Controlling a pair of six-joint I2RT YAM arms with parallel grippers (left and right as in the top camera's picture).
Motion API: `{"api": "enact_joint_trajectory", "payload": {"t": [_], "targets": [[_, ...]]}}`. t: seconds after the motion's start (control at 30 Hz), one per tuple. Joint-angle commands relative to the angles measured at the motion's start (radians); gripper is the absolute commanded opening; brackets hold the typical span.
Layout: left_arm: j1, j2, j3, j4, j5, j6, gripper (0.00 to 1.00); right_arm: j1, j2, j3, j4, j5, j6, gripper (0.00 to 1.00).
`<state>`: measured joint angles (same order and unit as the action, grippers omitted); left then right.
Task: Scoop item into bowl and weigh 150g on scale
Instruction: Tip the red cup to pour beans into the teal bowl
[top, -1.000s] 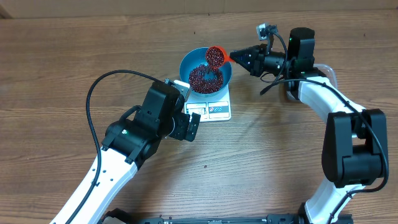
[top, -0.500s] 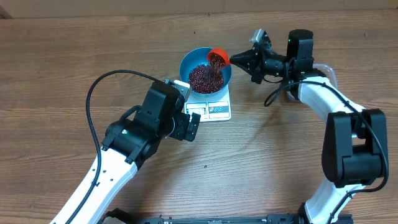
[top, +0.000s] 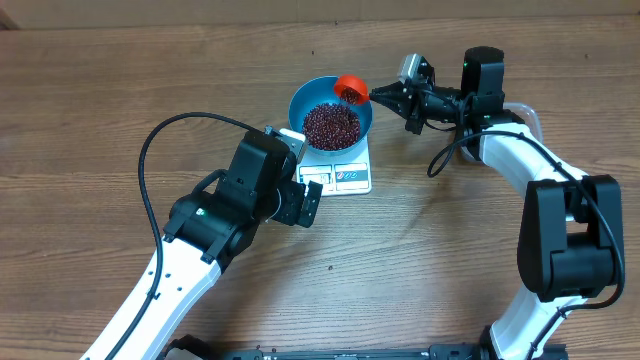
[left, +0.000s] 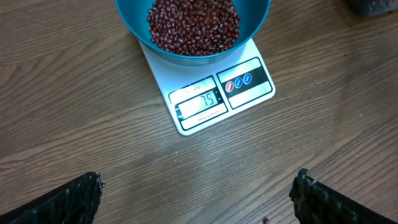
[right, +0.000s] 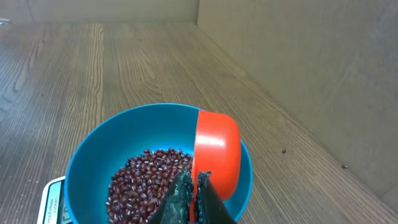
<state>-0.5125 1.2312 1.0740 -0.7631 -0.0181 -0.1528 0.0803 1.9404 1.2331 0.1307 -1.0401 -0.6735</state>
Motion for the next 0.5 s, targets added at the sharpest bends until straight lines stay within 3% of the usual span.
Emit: {"api": "enact_joint_trajectory", "payload": {"t": [0.0,0.23,0.47], "targets": [[0.002,0.001,0.024,0.004,0.011,0.019,1.0,0.005,0.001,-0.005,0.02,-0.048,-0.016,0.04],[0.002,0.001,0.024,0.004,0.011,0.019,1.0,0.005,0.001,-0.005,0.121,-0.145,-0.015,0.04],[0.002,0.001,0.024,0.004,0.011,0.019,1.0,0.005,0.001,-0.005,0.076,-0.144,-0.016,0.04]]}}
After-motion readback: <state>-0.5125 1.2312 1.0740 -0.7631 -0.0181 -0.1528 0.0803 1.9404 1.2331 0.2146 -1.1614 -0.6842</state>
